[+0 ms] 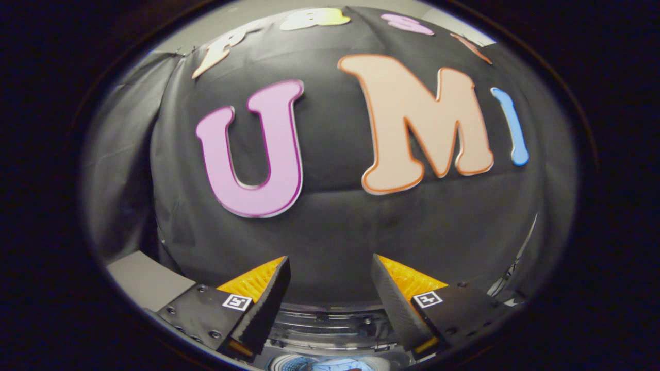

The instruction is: Put the clothes into the washing machine and then close the washing machine lid.

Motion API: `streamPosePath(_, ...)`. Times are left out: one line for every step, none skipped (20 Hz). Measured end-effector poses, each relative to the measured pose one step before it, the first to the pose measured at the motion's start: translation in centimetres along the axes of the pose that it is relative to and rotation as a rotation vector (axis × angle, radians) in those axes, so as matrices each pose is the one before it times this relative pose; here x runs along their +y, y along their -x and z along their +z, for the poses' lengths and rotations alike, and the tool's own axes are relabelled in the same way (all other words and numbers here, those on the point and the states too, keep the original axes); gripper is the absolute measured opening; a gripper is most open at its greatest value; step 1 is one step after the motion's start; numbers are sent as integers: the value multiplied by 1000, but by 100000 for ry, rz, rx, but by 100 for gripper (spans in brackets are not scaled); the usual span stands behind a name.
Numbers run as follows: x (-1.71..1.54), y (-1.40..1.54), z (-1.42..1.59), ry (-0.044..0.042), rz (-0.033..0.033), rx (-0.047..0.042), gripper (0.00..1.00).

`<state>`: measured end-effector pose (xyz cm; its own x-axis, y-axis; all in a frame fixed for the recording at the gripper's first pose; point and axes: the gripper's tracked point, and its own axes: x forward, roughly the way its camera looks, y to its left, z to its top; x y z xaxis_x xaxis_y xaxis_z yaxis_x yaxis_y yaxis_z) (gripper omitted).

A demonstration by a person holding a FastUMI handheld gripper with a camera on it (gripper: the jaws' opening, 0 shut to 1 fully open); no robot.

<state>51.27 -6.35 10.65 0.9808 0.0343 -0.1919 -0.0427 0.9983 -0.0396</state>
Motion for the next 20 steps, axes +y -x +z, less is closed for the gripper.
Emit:
streamPosePath(865,-821,-958,-364,864,2471,98)
streamPosePath(-43,-689,-406,-316,-2092,1258,98)
streamPosePath(-322,-803,-646,-145,-3204,1997,97)
streamPosePath(-624,-641,-1333,-467,-4094,4187,97)
streamPosePath(-69,-122,-1246,1125,-1587,5908,97)
streamPosePath(149,-70,59,4814,-1428,-4061,97)
streamPosePath(208,279,-722,4475,996,1157,97)
streamPosePath(-480,58,354,-355,311,-2636,97)
streamPosePath(-80,328,-63,-2139,590,1108,97)
streamPosePath(28,353,206,-613,599,-769,97)
streamPosePath(-110,351,-229,1232,391,304,97)
streamPosePath(46,636,-108,539,380,-1204,97)
streamPosePath(64,486,-16,-247,474,-1631,97)
streamPosePath(7,253,3,-408,-3,-1497,97)
streamPosePath(-61,376,-105,235,-322,-733,97)
streamPosePath(1,242,-14,72,-568,-813,97)
streamPosePath(55,283,116,302,-184,-1452,97)
streamPosePath(76,250,-174,-376,-281,-919,97)
streamPosePath(0,220,-2,-755,-870,-1420,97)
streamPosePath(-213,343,-142,385,-653,59,97)
